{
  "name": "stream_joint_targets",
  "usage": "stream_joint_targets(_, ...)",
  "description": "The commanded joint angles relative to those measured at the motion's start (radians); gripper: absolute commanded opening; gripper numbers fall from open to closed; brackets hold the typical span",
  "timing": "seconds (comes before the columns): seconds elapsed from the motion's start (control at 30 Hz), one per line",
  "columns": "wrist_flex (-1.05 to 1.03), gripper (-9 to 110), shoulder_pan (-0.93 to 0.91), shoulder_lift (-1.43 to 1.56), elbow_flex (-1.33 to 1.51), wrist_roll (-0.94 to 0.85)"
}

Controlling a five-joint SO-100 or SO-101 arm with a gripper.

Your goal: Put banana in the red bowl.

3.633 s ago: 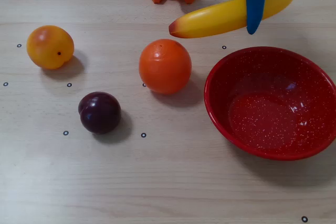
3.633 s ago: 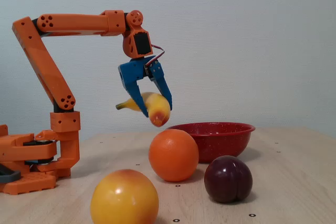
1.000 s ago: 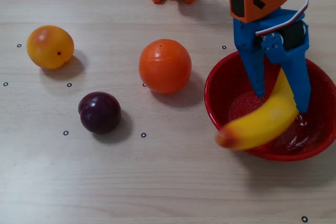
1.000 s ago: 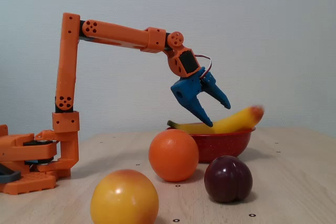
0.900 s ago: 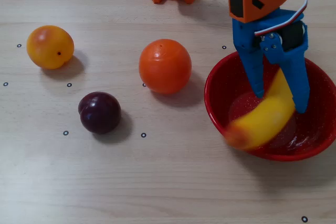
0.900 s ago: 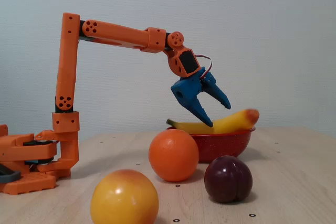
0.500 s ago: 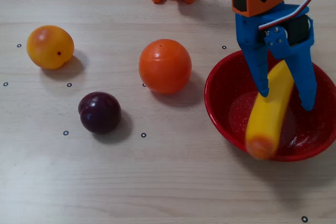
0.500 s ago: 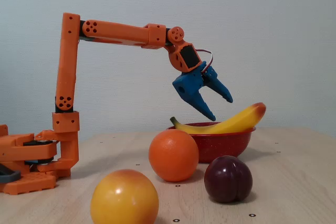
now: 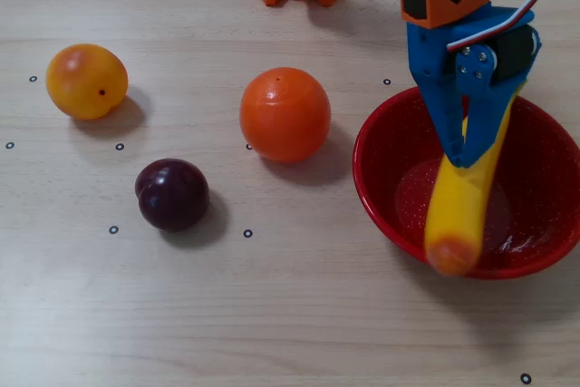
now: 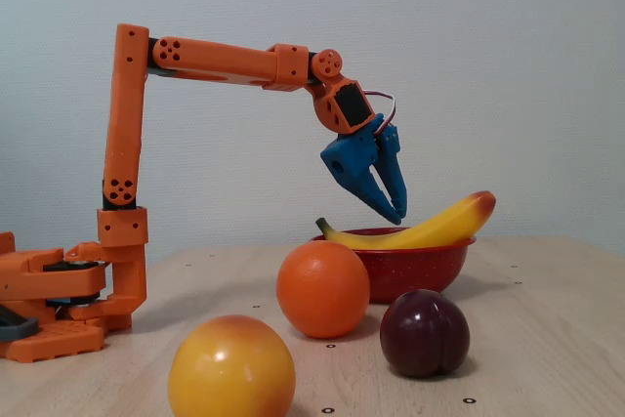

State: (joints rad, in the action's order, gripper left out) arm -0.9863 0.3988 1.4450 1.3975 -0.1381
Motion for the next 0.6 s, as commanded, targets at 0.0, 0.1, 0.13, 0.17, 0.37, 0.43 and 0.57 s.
stream_joint_targets(0.0,-0.012,0,-0.021,0.100,-0.098,-0.014)
stream_joint_targets(0.1,-0.012,0,-0.026,0.129,-0.089,-0.015)
stream_joint_targets(0.13,-0.014,0,-0.029,0.141,-0.083,-0.015)
stream_joint_targets(0.17,-0.020,0,-0.031,0.153,-0.078,-0.015)
stream_joint_targets(0.37,-0.021,0,-0.061,0.282,0.025,-0.012)
stream_joint_targets(0.43,-0.021,0,-0.074,0.339,0.074,-0.012)
stream_joint_targets(0.57,-0.028,0,-0.109,0.454,0.179,0.006)
